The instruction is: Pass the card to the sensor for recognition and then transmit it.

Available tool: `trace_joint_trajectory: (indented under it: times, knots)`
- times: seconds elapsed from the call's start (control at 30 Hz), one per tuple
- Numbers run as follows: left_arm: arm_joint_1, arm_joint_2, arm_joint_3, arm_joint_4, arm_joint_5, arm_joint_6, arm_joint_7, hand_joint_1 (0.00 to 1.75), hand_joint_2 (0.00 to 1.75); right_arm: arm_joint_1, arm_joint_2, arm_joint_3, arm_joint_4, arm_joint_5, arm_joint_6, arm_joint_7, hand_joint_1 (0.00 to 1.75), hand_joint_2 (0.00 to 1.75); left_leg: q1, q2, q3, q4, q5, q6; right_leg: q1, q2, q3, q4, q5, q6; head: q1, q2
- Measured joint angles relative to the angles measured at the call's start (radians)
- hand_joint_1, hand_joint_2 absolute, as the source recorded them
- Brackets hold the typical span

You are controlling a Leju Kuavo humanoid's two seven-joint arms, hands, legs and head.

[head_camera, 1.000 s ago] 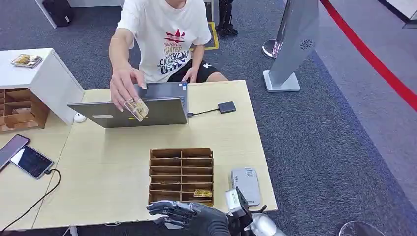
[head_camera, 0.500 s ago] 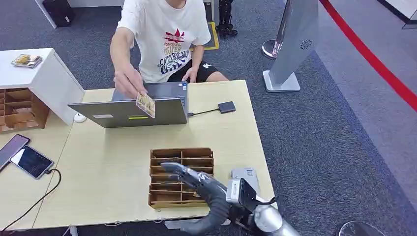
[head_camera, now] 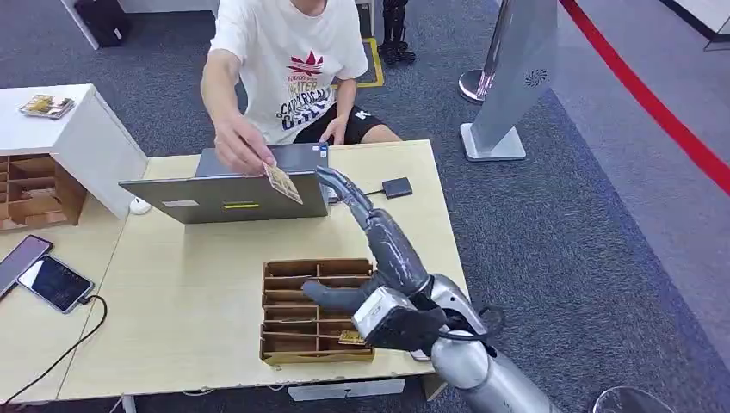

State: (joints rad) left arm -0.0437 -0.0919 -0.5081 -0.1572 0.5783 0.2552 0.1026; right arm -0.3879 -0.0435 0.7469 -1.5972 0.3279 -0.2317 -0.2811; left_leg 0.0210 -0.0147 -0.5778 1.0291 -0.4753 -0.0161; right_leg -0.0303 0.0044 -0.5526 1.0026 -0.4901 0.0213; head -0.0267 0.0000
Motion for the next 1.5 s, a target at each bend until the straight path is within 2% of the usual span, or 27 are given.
trace_joint_trajectory:
  times: [0.13, 0.27, 0.8, 0.9, 1.03, 1.5]
  knots:
    - [-0.001, 0.000, -0.017, 0.000, -0.015, -0.014, 0.012, 0.00, 0.00, -0.037, 0.029, 0.002, 0.010, 0.183, -0.116, 0.062, 0.00, 1.75, 0.000, 0.000, 0.000, 0.000, 0.000, 0.000, 0.000, 0.000, 0.000, 0.000, 0.000, 0.000, 0.000, 0.000]
    - [-0.002, 0.001, -0.031, 0.000, -0.028, -0.019, 0.018, 0.00, 0.00, -0.068, 0.052, 0.002, 0.031, 0.302, -0.170, 0.108, 0.00, 1.75, 0.000, 0.000, 0.000, 0.000, 0.000, 0.000, 0.000, 0.000, 0.000, 0.000, 0.000, 0.000, 0.000, 0.000]
    - [-0.006, 0.001, -0.046, 0.000, -0.030, -0.022, 0.019, 0.00, 0.00, -0.095, 0.077, 0.002, 0.065, 0.327, -0.175, 0.122, 0.00, 1.75, 0.000, 0.000, 0.000, 0.000, 0.000, 0.000, 0.000, 0.000, 0.000, 0.000, 0.000, 0.000, 0.000, 0.000]
    - [-0.007, 0.002, -0.049, 0.000, -0.041, -0.027, 0.021, 0.00, 0.00, -0.103, 0.082, 0.002, 0.078, 0.371, -0.184, 0.150, 0.00, 1.75, 0.000, 0.000, 0.000, 0.000, 0.000, 0.000, 0.000, 0.000, 0.000, 0.000, 0.000, 0.000, 0.000, 0.000]
    - [-0.011, 0.002, -0.068, 0.000, -0.059, -0.032, 0.027, 0.00, 0.00, -0.135, 0.100, -0.003, 0.141, 0.439, -0.188, 0.195, 0.00, 1.75, 0.000, 0.000, 0.000, 0.000, 0.000, 0.000, 0.000, 0.000, 0.000, 0.000, 0.000, 0.000, 0.000, 0.000]
    - [-0.017, 0.002, -0.118, 0.000, -0.100, -0.048, 0.035, 0.00, 0.00, -0.214, 0.170, -0.026, 0.327, 0.526, -0.150, 0.250, 0.00, 1.75, 0.000, 0.000, 0.000, 0.000, 0.001, 0.000, 0.000, 0.000, 0.000, 0.000, 0.000, -0.001, 0.000, 0.000]
